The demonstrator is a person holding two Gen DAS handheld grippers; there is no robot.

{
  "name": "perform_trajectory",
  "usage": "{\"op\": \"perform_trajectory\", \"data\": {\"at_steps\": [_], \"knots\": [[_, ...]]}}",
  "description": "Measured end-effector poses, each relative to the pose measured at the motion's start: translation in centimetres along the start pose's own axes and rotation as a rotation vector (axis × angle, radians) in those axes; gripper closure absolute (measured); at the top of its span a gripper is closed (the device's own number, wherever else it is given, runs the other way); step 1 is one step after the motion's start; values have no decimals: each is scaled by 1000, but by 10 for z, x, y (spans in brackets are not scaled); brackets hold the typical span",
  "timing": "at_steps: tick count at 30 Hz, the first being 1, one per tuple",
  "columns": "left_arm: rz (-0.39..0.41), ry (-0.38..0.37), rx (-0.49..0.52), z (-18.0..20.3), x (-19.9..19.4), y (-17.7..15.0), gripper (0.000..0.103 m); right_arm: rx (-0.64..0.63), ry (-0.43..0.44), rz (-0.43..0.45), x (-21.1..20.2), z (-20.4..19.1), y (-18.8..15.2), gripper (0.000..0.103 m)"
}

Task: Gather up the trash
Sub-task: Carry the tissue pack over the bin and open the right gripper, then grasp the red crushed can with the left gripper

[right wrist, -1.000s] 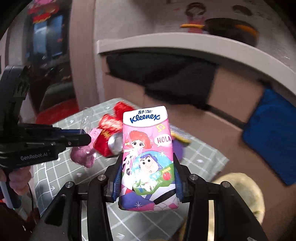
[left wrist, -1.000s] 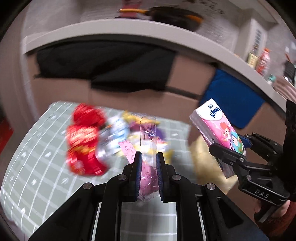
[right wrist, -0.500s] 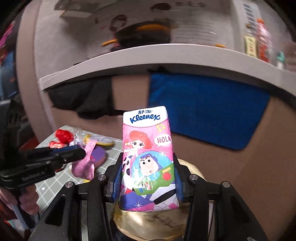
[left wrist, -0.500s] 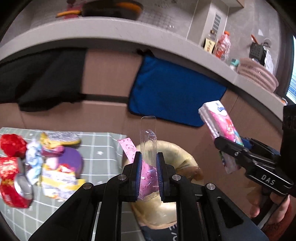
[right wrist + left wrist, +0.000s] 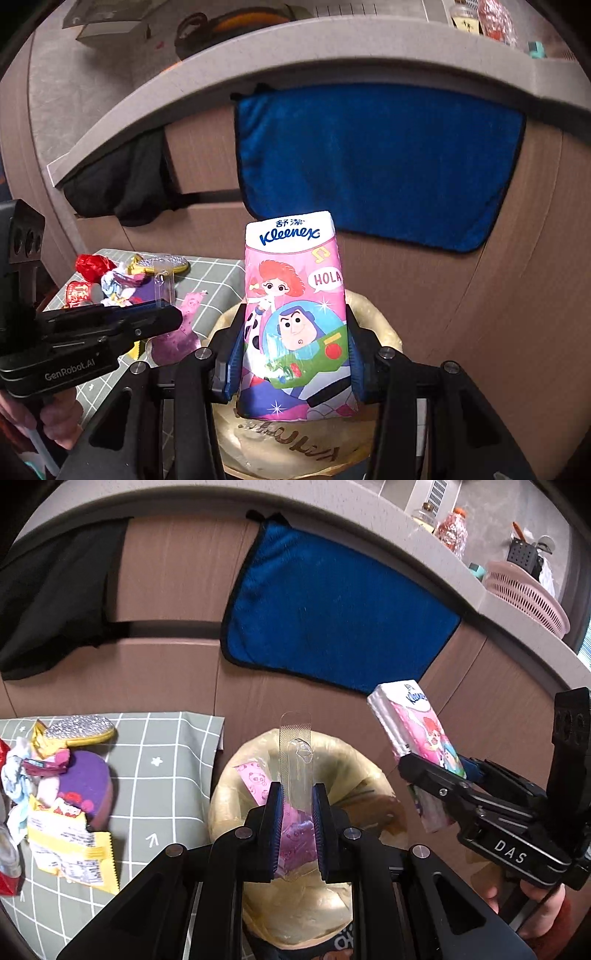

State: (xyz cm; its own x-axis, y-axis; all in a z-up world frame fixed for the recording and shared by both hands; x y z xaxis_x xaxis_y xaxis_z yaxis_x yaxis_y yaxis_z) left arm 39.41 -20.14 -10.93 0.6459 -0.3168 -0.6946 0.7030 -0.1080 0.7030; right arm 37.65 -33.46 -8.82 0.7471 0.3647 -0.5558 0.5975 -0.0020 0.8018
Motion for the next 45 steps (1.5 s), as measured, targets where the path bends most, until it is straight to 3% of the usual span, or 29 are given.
{"op": "perform_trajectory", "data": {"at_steps": [4, 7, 8, 11, 14, 21, 25, 33, 45], "knots": [[-26, -45, 0, 1, 15, -1, 85, 18, -9, -16, 10, 9, -5, 59], [-49, -148, -3, 4, 25, 0, 62, 51, 13, -16, 17, 18, -9, 56], [-45, -156, 0, 4, 27, 1, 60, 69, 10, -22, 21, 23, -11, 52], [1, -90, 3, -4, 24, 4, 58, 99, 5, -20, 25, 30, -16, 45], [-7, -43, -3, -16, 20, 4, 57, 102, 13, -21, 25, 28, -19, 44], [46, 111, -32, -59, -16, -3, 57, 20, -14, -10, 10, 2, -12, 45], [109, 195, -54, -95, -55, -7, 57, -2, -11, 3, -1, -18, -3, 51], [182, 249, -188, -173, -137, -7, 57, -92, 61, 42, -18, -91, 23, 52], [315, 433, -309, -263, -248, -20, 58, -234, 130, 130, -44, -204, 70, 52]]}}
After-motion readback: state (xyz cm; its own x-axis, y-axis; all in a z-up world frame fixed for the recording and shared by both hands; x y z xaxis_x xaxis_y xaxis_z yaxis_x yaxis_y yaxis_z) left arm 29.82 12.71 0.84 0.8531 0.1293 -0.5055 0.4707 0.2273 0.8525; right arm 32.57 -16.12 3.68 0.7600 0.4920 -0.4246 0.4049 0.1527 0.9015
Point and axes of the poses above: each gripper's, at about its wrist camera, not at the fingertips, and x roughly the way its jaws point, z to its right, y to its top, the point moved 7 cm from there along x, roughly the way its jaws point, and after that the axes turned 11 degrees about y, right-handed, at the moved point
